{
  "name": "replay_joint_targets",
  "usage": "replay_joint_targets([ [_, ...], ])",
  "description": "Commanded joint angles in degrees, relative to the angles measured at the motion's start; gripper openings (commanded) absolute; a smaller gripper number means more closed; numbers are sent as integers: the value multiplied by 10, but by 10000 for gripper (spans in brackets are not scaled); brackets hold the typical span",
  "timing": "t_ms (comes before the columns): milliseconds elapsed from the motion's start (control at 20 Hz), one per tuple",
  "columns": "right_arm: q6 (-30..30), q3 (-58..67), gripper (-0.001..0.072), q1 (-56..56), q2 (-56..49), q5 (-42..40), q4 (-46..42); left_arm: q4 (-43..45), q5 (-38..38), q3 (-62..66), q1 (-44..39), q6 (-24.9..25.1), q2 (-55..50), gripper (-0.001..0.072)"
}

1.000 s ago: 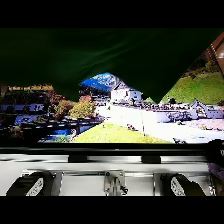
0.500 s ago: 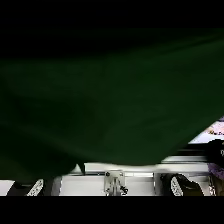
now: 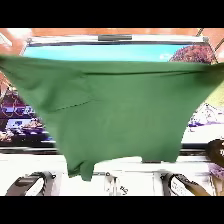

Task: Fold the shirts.

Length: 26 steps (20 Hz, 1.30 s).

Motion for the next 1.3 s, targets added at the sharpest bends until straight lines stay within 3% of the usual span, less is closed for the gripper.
replay_joint_targets([
  [0,5,-17,66,30,-137,67,-8,-47,92,-95,0,-2,-97,35],
  [150,10,-17,66,84,-241,196,-23,-99,182,-78,0,-1,-223,35],
  [350,17,-17,66,116,-332,419,-31,-154,233,-9,-12,80,-372,35],
  [600,18,-17,66,116,-377,610,-41,-178,478,16,-37,80,-480,35],
  [700,39,-17,66,110,-390,612,-77,-201,532,17,-51,80,-510,35],
  [850,81,-18,66,107,-403,568,-126,-203,540,24,-80,80,-539,35],
  [1000,83,-17,66,107,-405,546,-144,-203,574,24,-101,80,-559,35],
  [1250,86,-18,66,108,-409,448,-132,-203,540,31,-104,59,-579,36],
])
